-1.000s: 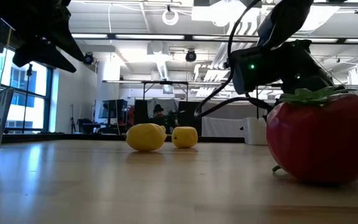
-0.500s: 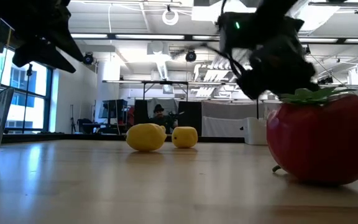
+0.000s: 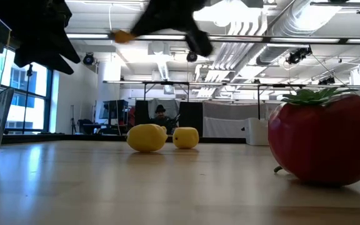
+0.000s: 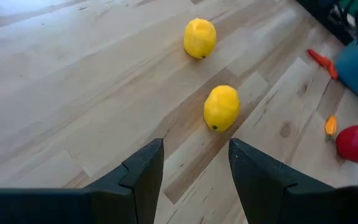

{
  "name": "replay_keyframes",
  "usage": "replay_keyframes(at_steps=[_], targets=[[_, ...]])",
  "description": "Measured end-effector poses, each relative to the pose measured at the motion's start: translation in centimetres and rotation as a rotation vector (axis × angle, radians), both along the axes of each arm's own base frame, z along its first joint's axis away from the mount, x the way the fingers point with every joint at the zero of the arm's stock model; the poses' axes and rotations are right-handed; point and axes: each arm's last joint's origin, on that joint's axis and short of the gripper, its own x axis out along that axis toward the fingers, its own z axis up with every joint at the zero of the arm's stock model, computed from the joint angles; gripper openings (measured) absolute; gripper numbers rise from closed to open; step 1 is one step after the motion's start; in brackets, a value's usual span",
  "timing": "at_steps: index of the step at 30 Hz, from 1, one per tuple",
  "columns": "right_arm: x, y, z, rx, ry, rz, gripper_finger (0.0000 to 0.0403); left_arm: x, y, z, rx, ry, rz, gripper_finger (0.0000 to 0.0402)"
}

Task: Sort produce into baskets
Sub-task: Put the yellow chili pepper into the black bin

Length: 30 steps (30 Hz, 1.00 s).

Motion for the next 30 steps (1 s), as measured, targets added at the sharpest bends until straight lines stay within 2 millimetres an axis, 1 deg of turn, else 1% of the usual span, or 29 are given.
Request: replay_keyframes(at_steps=[4, 7, 10, 13, 16, 19, 21, 25, 30], targets=[[4.0, 2.0, 1.0, -0.068, -0.103, 0.065, 0.0, 0.0, -0.1, 0.0, 0.008, 0.024, -0.049, 0.017], [6.7, 3.0, 1.6, -0.138, -0.185, 0.124, 0.0, 0.0, -0.1, -0.1, 0.021, 0.037, -0.076, 0.017], [8.9, 4.0, 1.1, -0.201, -0.222, 0.174, 0.0, 0.0, -0.1, -0.1, 0.042, 0.046, -0.098, 0.017], [10.5, 4.8, 0.2, -0.257, -0.25, 0.215, 0.0, 0.0, -0.1, -0.1, 0.033, 0.043, -0.09, 0.017], [11.7, 5.1, -0.7, -0.275, -0.266, 0.228, 0.0, -0.1, -0.1, -0.1, 0.036, 0.056, -0.088, 0.0166], [12.5, 5.3, -2.4, -0.28, -0.253, 0.233, 0.0, -0.2, 0.0, -0.2, 0.026, 0.063, -0.072, 0.0149], [12.8, 5.4, -3.4, -0.279, -0.244, 0.232, 0.0, -0.2, 0.0, -0.3, 0.027, 0.068, -0.071, 0.013], [13.2, 4.9, -4.2, -0.249, -0.241, 0.218, 0.0, -0.2, 0.0, -0.3, 0.029, 0.066, -0.067, 0.0085], [13.6, 4.3, -5.7, -0.246, -0.208, 0.211, 0.0, -0.2, 0.0, -0.2, 0.034, 0.055, -0.059, 0.0036]])
